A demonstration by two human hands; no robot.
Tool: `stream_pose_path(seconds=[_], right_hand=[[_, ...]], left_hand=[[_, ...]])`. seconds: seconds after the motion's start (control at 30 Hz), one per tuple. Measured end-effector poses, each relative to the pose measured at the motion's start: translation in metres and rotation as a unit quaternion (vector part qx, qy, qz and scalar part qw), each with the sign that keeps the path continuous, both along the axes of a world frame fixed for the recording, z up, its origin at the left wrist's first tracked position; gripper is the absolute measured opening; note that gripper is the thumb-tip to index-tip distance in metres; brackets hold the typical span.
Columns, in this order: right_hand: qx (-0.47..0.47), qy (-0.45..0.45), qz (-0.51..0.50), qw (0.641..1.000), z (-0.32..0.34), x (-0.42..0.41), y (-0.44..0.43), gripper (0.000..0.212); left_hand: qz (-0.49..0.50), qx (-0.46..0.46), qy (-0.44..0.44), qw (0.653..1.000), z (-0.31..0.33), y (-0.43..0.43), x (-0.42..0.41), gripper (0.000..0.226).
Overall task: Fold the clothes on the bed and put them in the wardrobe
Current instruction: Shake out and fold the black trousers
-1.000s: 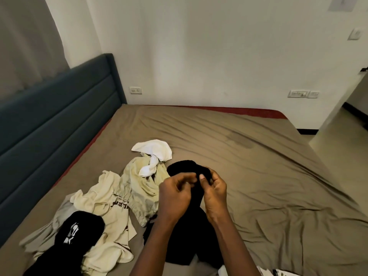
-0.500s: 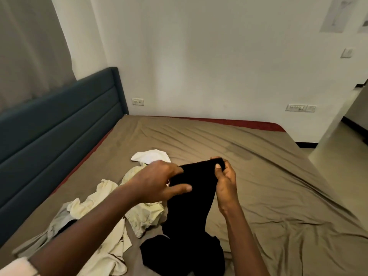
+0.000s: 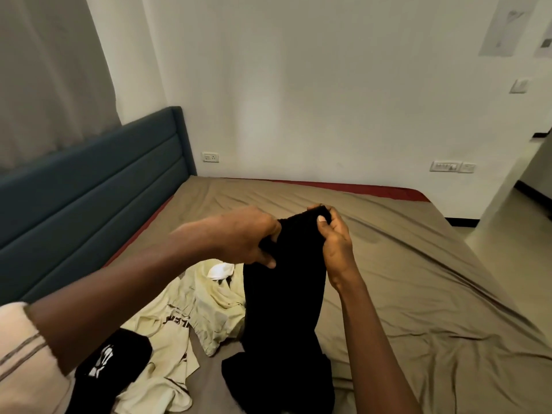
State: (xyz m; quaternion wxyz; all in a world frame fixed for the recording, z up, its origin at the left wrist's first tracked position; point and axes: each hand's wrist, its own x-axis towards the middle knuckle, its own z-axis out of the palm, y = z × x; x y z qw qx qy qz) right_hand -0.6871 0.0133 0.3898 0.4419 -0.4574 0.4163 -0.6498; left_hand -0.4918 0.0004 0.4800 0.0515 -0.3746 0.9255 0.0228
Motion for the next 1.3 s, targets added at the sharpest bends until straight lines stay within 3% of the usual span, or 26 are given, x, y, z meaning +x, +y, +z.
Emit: stream_pose_path(seconds=[0.1, 0.2, 0.33, 0.43, 0.53, 0.63, 0.73, 0.9, 1.0, 1.07, 1.1, 1.17, 1.23, 1.3], right_hand=[[0.005, -0.018, 0.002, 1.000, 0.001, 0.002, 0.003, 0.019], [-0.001, -0.010, -0.013, 1.000, -0.001, 0.002, 0.003, 0.021], [0.019, -0.002, -0.034, 0.999, -0.012, 0.002, 0.004, 0.022], [0.034, 0.003, -0.036, 0.999, -0.017, 0.004, 0.008, 0.024], [0.050, 0.007, -0.038, 0.998, -0.025, 0.005, 0.012, 0.025], [0.062, 0.010, -0.040, 0.997, -0.033, 0.004, 0.016, 0.024], [0.077, -0.012, -0.044, 0.996, -0.034, 0.002, 0.016, 0.021], [0.093, -0.062, -0.023, 0.993, -0.029, 0.003, 0.018, 0.020], [0.141, 0.026, -0.050, 0.988, -0.032, 0.003, 0.009, 0.018], [0.156, 0.158, -0.114, 0.968, -0.033, 0.006, 0.006, 0.018], [0.128, 0.224, -0.164, 0.952, -0.032, 0.008, 0.009, 0.019], [-0.022, 0.308, -0.217, 0.926, -0.027, 0.017, 0.014, 0.028], [-0.147, 0.376, -0.158, 0.901, -0.018, 0.026, 0.015, 0.036], [-0.165, 0.400, -0.091, 0.897, -0.014, 0.034, 0.013, 0.037]], left_hand=[[0.012, -0.024, 0.048, 0.998, -0.001, 0.001, 0.004, 0.041], [-0.006, 0.026, 0.072, 0.997, -0.014, 0.002, 0.008, 0.032], [-0.041, 0.060, -0.001, 0.997, -0.037, 0.000, 0.017, 0.016], [-0.053, -0.004, -0.037, 0.998, -0.047, 0.003, 0.015, 0.025], [-0.065, -0.002, -0.010, 0.998, -0.049, 0.005, 0.014, 0.030], [-0.048, 0.007, 0.058, 0.997, -0.058, 0.002, 0.019, 0.037], [-0.022, 0.010, 0.179, 0.984, -0.065, 0.001, 0.026, 0.050], [0.040, 0.007, 0.391, 0.919, -0.071, 0.008, 0.027, 0.019], [0.082, 0.056, 0.471, 0.877, -0.076, 0.010, 0.019, 0.031], [0.105, 0.060, 0.458, 0.880, -0.075, 0.009, 0.015, 0.037], [0.111, 0.039, 0.431, 0.895, -0.074, 0.008, 0.012, 0.037], [0.106, 0.006, 0.377, 0.920, -0.072, 0.009, 0.007, 0.037], [0.088, 0.004, 0.348, 0.933, -0.071, 0.012, 0.001, 0.036], [0.079, 0.015, 0.366, 0.927, -0.072, 0.017, -0.003, 0.033]])
